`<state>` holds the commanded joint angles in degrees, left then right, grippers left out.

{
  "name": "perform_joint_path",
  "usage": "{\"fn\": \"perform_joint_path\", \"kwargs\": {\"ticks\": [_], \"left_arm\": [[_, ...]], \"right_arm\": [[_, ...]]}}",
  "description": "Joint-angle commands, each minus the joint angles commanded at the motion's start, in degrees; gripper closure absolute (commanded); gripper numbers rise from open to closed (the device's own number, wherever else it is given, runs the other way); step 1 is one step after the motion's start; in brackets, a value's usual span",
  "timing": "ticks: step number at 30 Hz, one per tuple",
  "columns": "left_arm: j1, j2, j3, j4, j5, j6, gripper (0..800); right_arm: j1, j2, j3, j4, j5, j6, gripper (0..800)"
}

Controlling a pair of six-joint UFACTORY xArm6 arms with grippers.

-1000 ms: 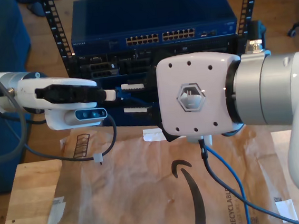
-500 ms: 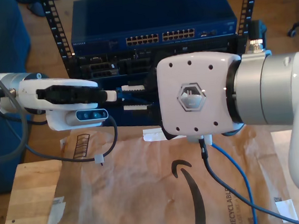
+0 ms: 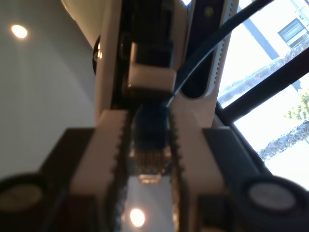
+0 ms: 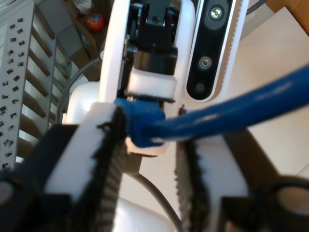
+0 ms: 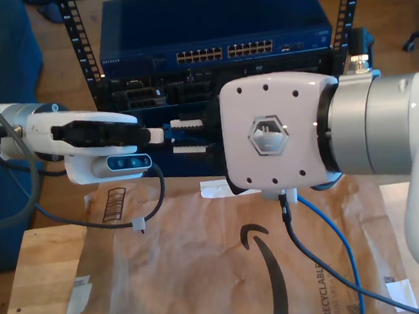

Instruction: Grab the cable and plug it in

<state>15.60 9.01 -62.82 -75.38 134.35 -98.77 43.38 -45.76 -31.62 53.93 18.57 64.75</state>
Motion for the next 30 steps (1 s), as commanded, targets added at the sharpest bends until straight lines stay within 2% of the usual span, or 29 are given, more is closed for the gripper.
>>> {"fn": "perform_joint_path", "kwargs": {"ticks": [1, 2, 3, 7, 10, 11, 12, 16, 21, 25, 30], "left_arm": [[0.0, 0.0, 0.0, 0.0, 0.2, 0.0, 680], [0.0, 0.0, 0.2, -0.1, 0.6, -0.1, 568], [0.0, 0.0, 0.3, -0.2, 1.1, -0.2, 416], [0.1, -0.3, -0.3, -0.2, 1.5, -0.6, 261], [0.3, -0.4, -0.5, -0.1, 1.4, -1.7, 229], [0.4, -0.5, -0.5, -0.3, 1.4, -2.1, 137], [0.5, -0.5, -0.7, -0.3, 1.1, -2.3, 11], [4.0, -0.8, -3.1, -0.2, -0.4, -2.0, 3], [10.8, -0.9, -9.1, 1.3, -2.4, -1.8, 2], [14.7, -0.9, -12.3, 9.9, -2.8, -0.2, 2], [20.2, -1.7, -12.4, 16.5, -2.9, 5.7, 2]], "right_arm": [[0.0, 0.0, 0.1, 0.0, 0.0, 0.1, 717], [0.0, 0.0, 0.1, 0.1, -0.1, 0.1, 733], [0.0, 0.0, 0.1, 0.1, -0.1, 0.1, 748], [0.0, 0.0, 0.1, 0.1, -1.5, 0.2, 790], [0.0, 0.0, 0.1, 1.1, -1.7, 0.2, 798], [0.0, 0.1, 0.1, 1.1, -2.1, 0.1, 798], [0.0, 0.1, 0.1, 1.1, -3.3, 0.1, 798], [0.0, 2.1, -0.1, 1.0, -9.8, -0.2, 799], [0.0, 5.4, -0.1, -0.7, -21.5, -0.4, 799], [0.0, 6.9, 3.1, -3.1, -33.6, -0.5, 798], [0.1, 13.4, 7.0, -10.6, -49.5, -0.6, 798]]}}
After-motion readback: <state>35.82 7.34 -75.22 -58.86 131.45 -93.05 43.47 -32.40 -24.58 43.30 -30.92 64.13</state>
